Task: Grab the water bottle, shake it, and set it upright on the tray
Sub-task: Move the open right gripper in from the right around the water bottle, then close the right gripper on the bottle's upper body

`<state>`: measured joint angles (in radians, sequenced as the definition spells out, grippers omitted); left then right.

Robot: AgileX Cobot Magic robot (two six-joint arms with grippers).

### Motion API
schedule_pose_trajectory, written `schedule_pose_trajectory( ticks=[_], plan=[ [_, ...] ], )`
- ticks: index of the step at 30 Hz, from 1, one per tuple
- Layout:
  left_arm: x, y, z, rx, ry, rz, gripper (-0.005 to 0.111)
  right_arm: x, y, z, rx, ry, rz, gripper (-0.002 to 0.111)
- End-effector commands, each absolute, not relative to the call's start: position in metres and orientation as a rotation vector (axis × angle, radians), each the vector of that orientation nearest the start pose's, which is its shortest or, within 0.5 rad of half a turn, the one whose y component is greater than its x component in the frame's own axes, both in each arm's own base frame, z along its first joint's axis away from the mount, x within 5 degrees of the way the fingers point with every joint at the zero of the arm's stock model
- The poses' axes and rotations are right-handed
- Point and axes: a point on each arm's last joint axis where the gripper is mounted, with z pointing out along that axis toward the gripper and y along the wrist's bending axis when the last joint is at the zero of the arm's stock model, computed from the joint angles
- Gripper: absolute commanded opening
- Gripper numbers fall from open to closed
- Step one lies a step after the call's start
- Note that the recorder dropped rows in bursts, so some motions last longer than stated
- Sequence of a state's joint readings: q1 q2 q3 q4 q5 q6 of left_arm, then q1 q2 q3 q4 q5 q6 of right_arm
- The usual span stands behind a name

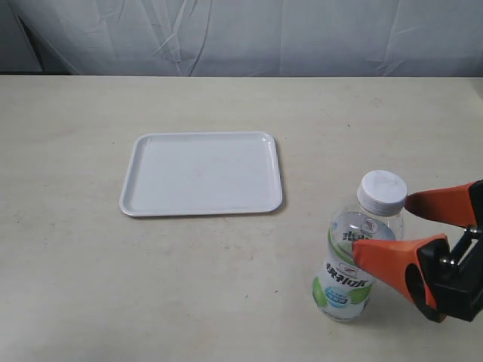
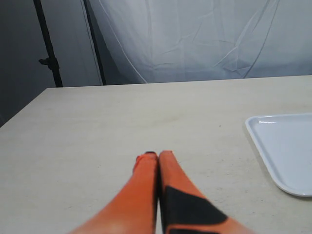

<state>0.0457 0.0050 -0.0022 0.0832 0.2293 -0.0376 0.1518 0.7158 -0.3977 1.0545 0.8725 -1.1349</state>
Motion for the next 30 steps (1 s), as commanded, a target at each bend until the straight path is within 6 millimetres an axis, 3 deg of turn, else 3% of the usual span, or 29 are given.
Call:
schedule_pose_trajectory(
  ticks=[1,18,30],
  plan=[
    [0.055,0.004,0.193,-0.023,1.708,0.078,0.0,0.111,0.079,0.246,-0.848,2.081,0.78,0.104],
    [0.055,0.004,0.193,-0.023,1.708,0.078,0.0,0.14,0.083,0.224,-0.812,2.177,0.782,0.104],
    [0.055,0.004,0.193,-0.023,1.708,0.078,0.0,0.145,0.113,0.206,-0.953,2.172,0.618,0.104]
  ],
)
